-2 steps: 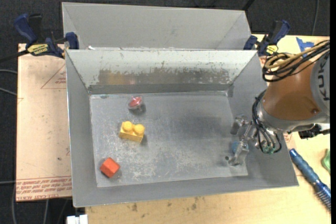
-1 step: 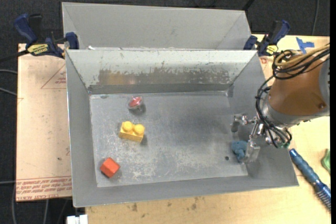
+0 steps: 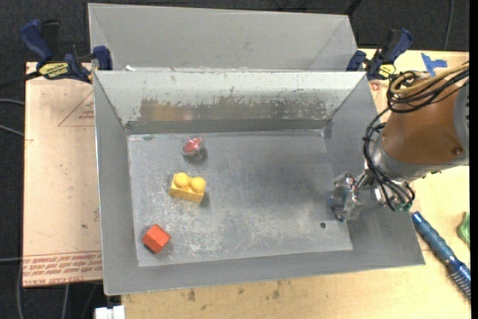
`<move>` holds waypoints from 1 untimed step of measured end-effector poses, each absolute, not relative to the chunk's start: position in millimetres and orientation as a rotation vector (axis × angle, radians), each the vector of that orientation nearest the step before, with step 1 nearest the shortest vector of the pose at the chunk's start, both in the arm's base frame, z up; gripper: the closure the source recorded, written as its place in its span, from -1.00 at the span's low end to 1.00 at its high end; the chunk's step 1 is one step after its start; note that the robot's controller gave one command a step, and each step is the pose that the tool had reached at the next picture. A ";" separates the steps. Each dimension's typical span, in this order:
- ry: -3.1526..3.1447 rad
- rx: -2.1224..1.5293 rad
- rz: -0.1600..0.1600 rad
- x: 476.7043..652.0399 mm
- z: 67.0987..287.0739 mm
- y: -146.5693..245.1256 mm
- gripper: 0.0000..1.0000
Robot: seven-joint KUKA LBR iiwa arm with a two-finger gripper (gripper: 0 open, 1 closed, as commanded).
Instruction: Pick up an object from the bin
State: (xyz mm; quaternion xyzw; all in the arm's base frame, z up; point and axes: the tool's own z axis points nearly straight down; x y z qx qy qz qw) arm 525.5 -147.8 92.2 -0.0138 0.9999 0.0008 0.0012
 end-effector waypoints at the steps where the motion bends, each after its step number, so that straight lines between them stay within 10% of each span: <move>1: 3.139 -0.043 0.002 525.4 92.2 -148.0 -1.00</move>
Offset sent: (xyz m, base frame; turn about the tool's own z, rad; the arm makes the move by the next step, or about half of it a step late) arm 0.0000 0.0000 0.0000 0.0000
